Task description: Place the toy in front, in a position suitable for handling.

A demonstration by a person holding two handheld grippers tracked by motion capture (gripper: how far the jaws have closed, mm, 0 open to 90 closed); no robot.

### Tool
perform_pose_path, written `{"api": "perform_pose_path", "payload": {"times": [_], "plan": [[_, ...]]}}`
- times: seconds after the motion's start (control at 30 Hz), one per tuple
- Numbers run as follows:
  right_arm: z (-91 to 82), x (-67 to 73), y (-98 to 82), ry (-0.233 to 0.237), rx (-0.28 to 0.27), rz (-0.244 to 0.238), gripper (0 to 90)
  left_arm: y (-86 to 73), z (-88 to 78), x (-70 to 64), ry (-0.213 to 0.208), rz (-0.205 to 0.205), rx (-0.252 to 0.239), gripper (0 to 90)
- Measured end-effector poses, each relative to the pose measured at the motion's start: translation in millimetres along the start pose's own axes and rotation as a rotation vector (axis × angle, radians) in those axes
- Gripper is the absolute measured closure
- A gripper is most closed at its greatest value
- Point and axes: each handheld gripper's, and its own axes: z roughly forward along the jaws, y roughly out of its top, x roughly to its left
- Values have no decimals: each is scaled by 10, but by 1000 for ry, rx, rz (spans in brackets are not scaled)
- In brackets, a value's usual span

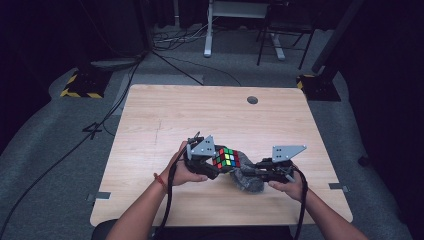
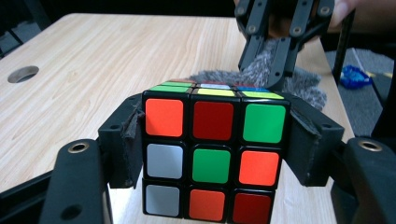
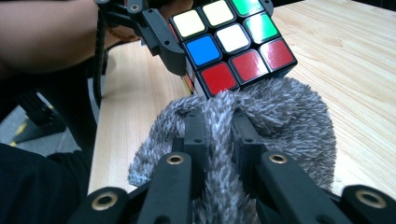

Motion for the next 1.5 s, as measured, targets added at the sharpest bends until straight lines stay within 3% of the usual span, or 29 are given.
{"api": "perform_pose_path", "payload": {"times": [0.23,0.53,0.87,0.97,1.13,1.27,1.37,1.43,1.5], "plan": [[24,3,-14,-4,15,-9,798,-28,8,-9,-9,39,56,325],[-6,5,-1,-8,-5,-7,799,-47,8,12,-25,4,28,323],[-12,25,11,-22,0,-30,799,-51,66,30,-35,-6,65,323],[-32,26,17,-29,-9,-36,799,-56,100,18,-20,6,83,327],[-31,-5,3,-35,-3,-23,800,-35,51,20,32,-1,18,337],[64,3,-37,-33,82,-40,800,11,-22,-6,34,2,-32,338],[125,7,-55,-17,126,-50,798,30,-35,-30,16,10,-52,338],[112,15,-38,-23,118,-59,797,29,-23,-37,13,29,-35,337],[66,15,-13,-39,90,-55,797,6,-14,-23,-36,28,-41,337]]}}
